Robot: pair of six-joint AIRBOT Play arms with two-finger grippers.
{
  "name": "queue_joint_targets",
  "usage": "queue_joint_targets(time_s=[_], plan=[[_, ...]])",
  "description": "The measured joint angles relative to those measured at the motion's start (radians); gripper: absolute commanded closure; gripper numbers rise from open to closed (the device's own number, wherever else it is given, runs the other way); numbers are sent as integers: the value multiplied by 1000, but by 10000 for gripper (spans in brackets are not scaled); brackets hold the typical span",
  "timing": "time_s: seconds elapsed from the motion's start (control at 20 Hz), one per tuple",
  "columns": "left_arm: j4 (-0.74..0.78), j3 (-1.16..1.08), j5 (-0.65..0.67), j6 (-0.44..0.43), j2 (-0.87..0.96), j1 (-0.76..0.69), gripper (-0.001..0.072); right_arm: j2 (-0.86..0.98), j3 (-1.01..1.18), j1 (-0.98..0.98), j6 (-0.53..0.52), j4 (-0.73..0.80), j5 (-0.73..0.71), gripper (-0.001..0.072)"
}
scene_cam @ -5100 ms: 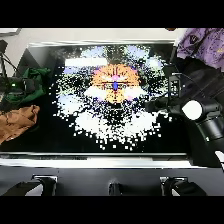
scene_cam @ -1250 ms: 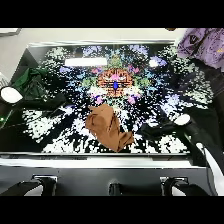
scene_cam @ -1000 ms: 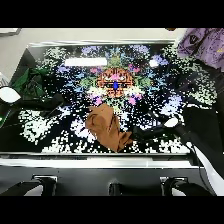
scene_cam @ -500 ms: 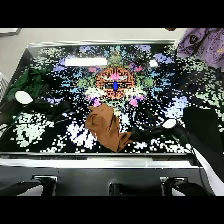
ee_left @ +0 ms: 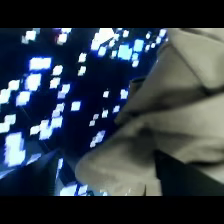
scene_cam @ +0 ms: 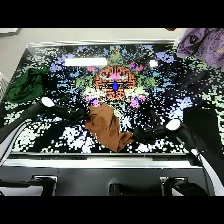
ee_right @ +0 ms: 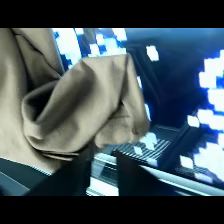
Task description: Fold the clothes and pants, and hang the long-sleeved shirts on hangers.
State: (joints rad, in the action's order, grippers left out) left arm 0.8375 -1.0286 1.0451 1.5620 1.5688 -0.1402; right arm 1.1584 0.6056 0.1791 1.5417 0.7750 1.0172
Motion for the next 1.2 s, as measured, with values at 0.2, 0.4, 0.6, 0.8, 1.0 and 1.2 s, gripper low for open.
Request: queue_joint_targets(time_s=[0.2, 0.4, 0.6, 0.8, 1.0, 1.2], plan=[[-19, 0, -27, -15, 37, -13, 686, -20, 0, 0, 76, 83, 24, 344], [-24, 0, -35, -18, 44, -16, 687, -24, 0, 0, 145, 172, 30, 260], [-26, -2, -33, -21, 40, -17, 687, 20, -1, 0, 136, 181, 3, 220], [-27, -3, -12, -21, 37, -17, 687, 92, 0, 0, 39, 24, -78, 417], [-27, -3, -3, -19, 37, -17, 687, 134, -1, 0, -11, -44, -135, 688], [-26, -19, 3, -18, 21, -16, 689, 135, 7, 0, -84, -104, -137, 686]])
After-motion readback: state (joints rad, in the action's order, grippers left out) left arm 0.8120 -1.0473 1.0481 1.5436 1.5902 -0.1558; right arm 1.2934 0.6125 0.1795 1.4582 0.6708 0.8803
